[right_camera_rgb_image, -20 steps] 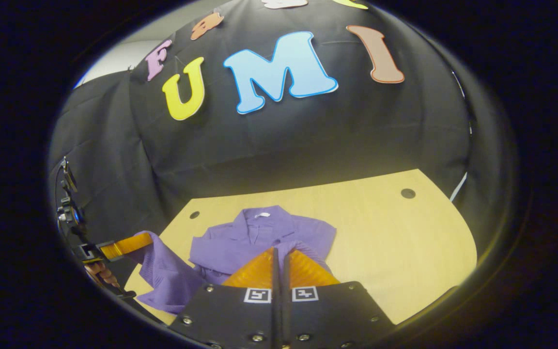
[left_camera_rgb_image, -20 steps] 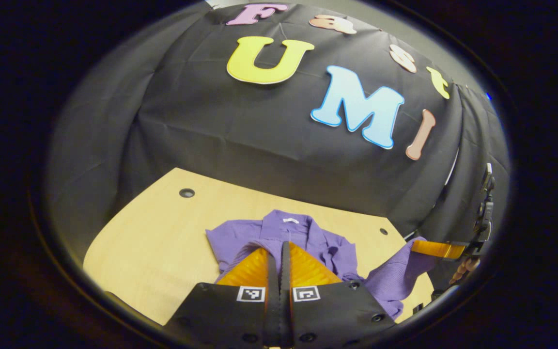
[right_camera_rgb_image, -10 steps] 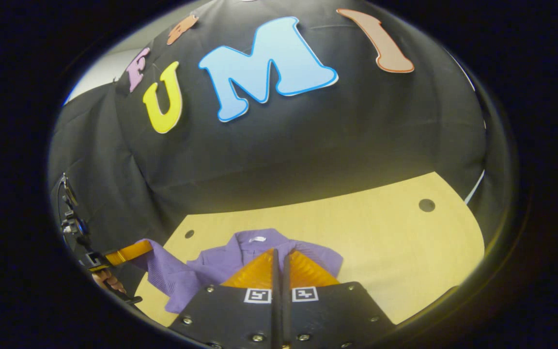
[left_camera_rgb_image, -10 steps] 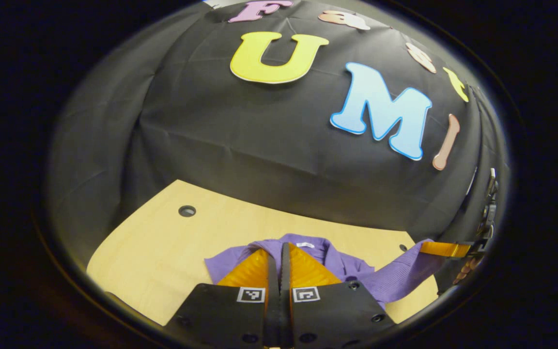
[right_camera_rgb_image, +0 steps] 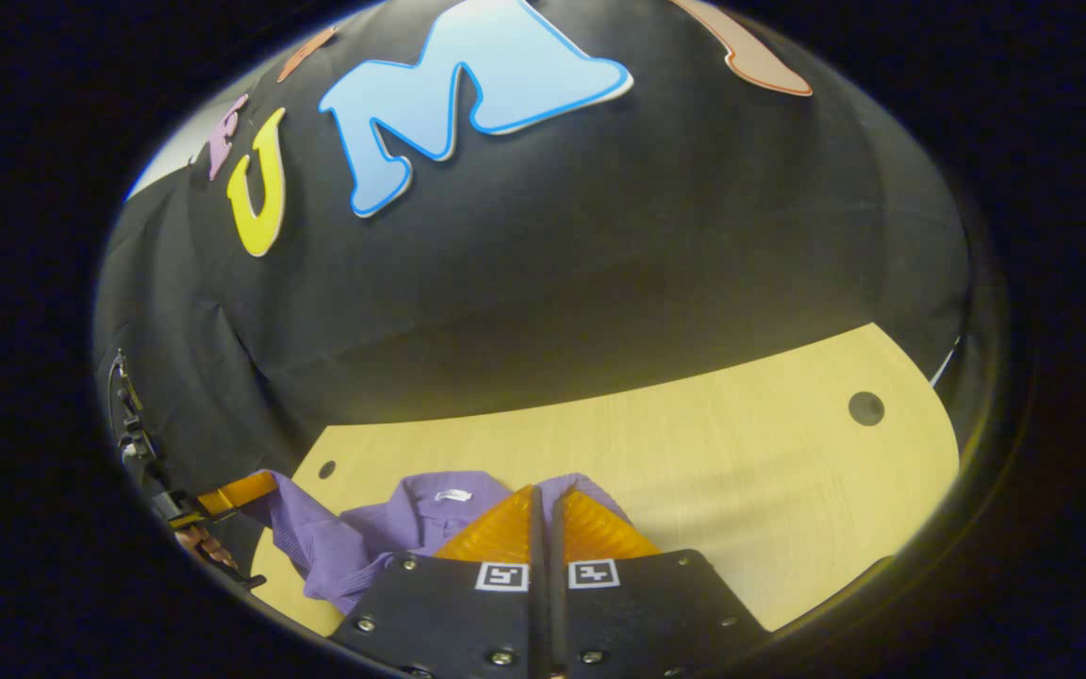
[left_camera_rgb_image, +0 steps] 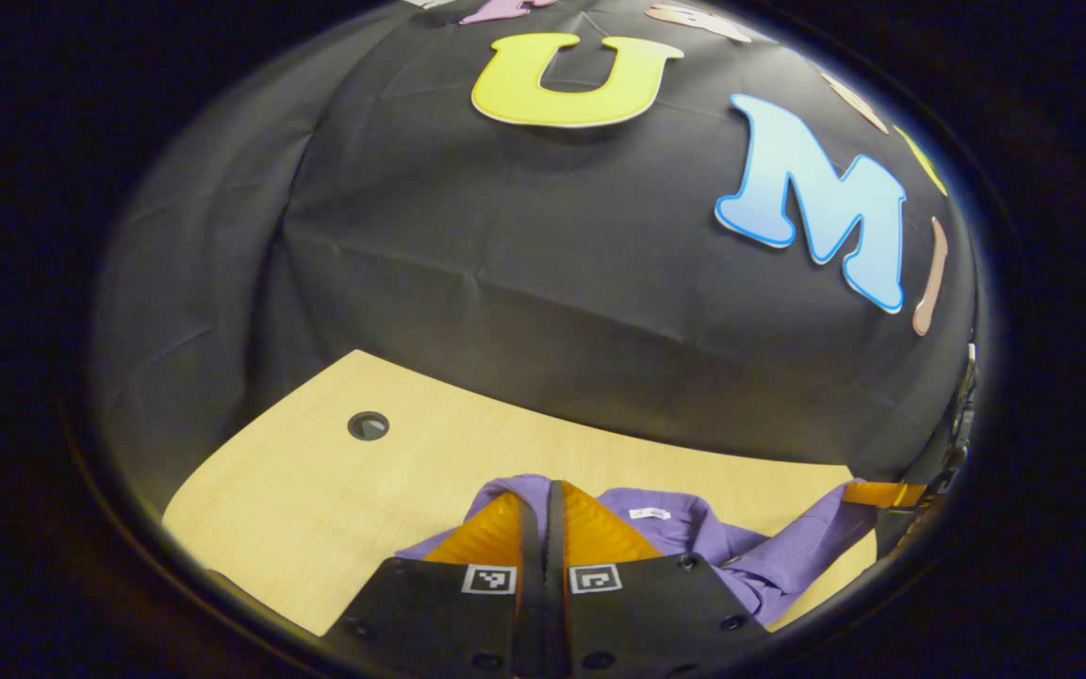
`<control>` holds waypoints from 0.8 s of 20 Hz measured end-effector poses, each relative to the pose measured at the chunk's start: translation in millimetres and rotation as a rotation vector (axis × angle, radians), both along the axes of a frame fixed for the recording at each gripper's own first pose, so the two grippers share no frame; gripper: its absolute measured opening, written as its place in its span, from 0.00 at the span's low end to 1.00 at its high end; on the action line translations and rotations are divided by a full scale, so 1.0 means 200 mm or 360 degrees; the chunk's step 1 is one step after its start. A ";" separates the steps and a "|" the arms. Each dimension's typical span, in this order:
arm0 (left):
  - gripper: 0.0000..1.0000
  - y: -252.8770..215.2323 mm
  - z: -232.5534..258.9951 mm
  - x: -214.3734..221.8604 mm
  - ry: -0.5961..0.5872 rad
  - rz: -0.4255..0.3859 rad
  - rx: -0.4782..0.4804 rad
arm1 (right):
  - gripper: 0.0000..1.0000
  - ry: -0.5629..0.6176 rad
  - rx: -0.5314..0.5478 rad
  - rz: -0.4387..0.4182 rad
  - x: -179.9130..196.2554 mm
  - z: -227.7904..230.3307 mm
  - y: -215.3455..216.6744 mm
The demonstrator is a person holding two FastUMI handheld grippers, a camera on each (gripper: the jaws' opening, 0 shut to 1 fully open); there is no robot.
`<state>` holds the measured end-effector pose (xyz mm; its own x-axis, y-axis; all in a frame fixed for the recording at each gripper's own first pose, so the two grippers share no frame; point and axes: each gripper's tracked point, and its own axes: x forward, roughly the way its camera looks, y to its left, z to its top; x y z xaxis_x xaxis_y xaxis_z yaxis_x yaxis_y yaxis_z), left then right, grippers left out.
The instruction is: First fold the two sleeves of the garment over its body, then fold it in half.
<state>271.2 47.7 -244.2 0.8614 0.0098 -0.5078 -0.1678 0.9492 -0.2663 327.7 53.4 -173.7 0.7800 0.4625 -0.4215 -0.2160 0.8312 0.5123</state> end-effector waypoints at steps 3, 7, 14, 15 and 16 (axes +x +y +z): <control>0.06 -0.03 -0.11 0.07 0.0035 -0.0003 0.0055 | 0.01 0.0046 -0.0044 0.0012 0.07 -0.12 0.03; 0.13 -0.07 -0.18 0.11 0.0085 -0.0048 0.0201 | 0.01 0.0101 -0.0084 0.0007 0.09 -0.21 0.06; 0.60 -0.15 -0.15 0.10 0.0073 -0.0113 0.0224 | 0.18 -0.0003 -0.0249 0.0003 0.09 -0.16 0.02; 0.68 -0.16 -0.14 0.11 0.0069 -0.0119 0.0214 | 0.26 -0.0015 -0.0271 -0.0004 0.08 -0.15 0.03; 0.76 -0.16 -0.13 0.10 0.0065 -0.0121 0.0202 | 0.29 -0.0029 -0.0291 -0.0008 0.08 -0.12 0.02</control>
<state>291.7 16.0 -269.3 0.8408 0.0116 -0.5412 -0.1022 0.9852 -0.1375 343.4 58.0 -198.1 0.7902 0.3758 -0.4841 -0.2196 0.9111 0.3489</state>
